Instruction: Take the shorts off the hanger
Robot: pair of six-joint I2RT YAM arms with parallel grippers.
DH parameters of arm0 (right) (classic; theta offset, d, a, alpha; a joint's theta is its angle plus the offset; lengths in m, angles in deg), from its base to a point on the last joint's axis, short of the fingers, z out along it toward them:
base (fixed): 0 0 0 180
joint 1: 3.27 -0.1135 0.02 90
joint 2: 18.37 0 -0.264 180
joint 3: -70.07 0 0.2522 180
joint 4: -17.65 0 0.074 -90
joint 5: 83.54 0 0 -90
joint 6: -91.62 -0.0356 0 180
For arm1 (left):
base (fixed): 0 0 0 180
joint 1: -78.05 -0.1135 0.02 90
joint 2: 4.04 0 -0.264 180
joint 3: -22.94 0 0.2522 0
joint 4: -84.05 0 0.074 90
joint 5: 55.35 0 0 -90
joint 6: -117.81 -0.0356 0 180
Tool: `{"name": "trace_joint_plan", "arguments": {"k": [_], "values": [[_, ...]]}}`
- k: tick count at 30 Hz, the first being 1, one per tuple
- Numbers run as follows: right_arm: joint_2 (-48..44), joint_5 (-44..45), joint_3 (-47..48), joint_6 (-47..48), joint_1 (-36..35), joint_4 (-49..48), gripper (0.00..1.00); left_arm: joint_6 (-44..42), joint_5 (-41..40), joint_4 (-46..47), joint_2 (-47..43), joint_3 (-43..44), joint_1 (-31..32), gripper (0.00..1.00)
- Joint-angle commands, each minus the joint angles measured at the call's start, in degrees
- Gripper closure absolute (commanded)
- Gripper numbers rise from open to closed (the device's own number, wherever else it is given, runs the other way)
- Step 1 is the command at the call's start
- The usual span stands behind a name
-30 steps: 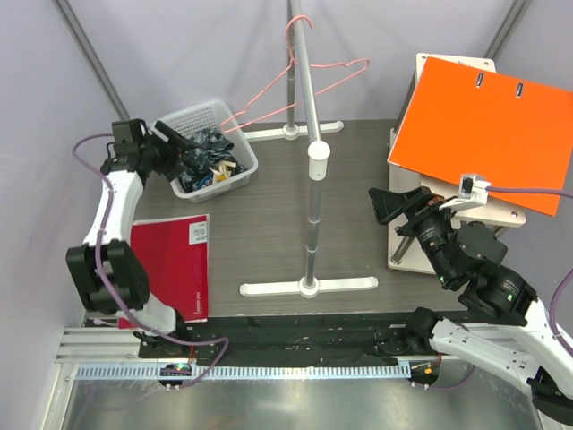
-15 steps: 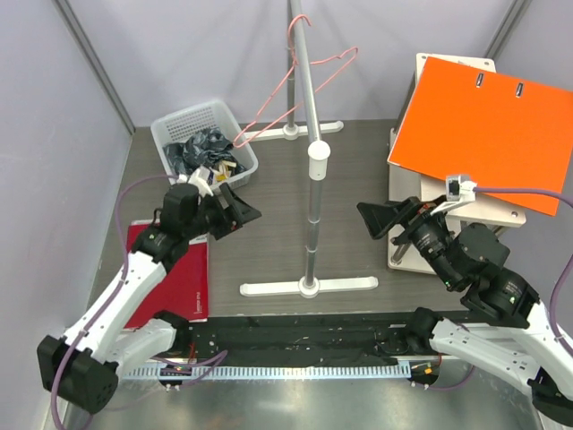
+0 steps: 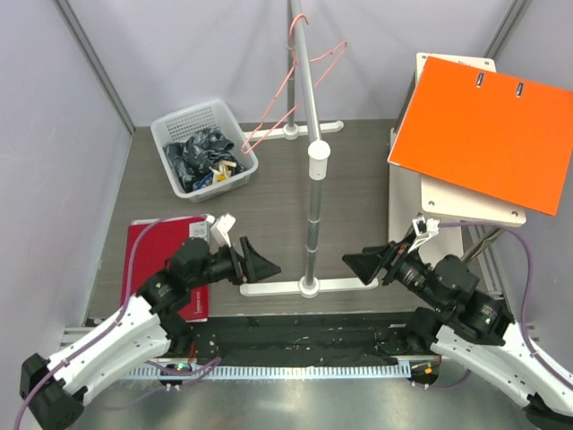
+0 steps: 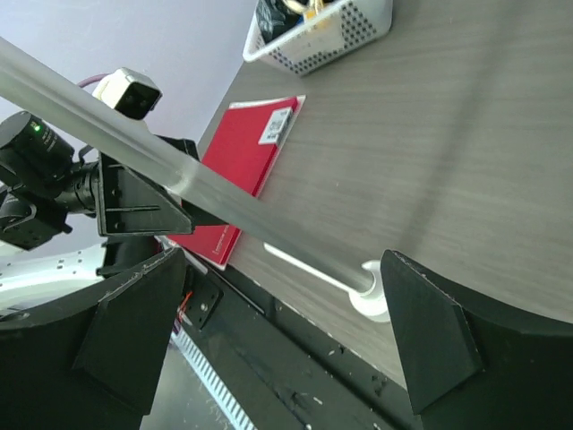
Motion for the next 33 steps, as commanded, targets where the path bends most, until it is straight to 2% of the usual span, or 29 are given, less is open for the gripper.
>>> {"name": "trace_joint_plan", "arguments": {"k": [1,5,8,11,12,13,16,18,23,33], "values": [[-7.5,-1.6,-6.5,-7.8,-0.1,-3.5,0.04,3.0,-0.6,5.5,-7.6,-5.6,0.6,0.16],[-16.0,3.2,-13.1,-11.1,0.0,-2.1,0.04,4.0,0.0,5.5,-16.1,-11.7,0.7,0.13],[-14.5,8.7,-13.2,-13.0,-0.1,2.2,0.02,7.4,1.0,7.2,-24.4,-16.2,0.7,0.11],[-16.0,10.3,-16.4,-13.6,-0.1,2.1,0.00,11.7,2.2,9.2,-33.4,-22.0,0.7,0.10],[-16.0,12.1,-16.9,-14.2,0.0,2.6,0.00,13.3,2.3,8.7,-39.3,-24.3,0.7,0.10],[-15.9,12.8,-17.4,-14.2,-0.2,2.6,0.00,14.0,2.3,8.4,-40.3,-25.2,0.6,0.10],[-16.0,13.2,-21.1,-14.2,-0.1,0.2,0.01,13.8,5.0,11.5,-35.1,-25.8,0.6,0.10],[-16.0,11.8,-24.1,-14.0,-0.1,-3.9,0.00,13.2,5.5,11.6,-34.9,-25.8,0.7,0.10],[-16.1,10.2,-29.5,-15.2,-0.1,-12.4,0.00,13.9,5.0,10.5,-40.2,-28.2,0.7,0.08],[-16.0,10.7,-34.5,-18.6,-0.1,-18.6,0.00,15.1,6.5,12.1,-40.1,-29.4,0.7,0.07]]}}
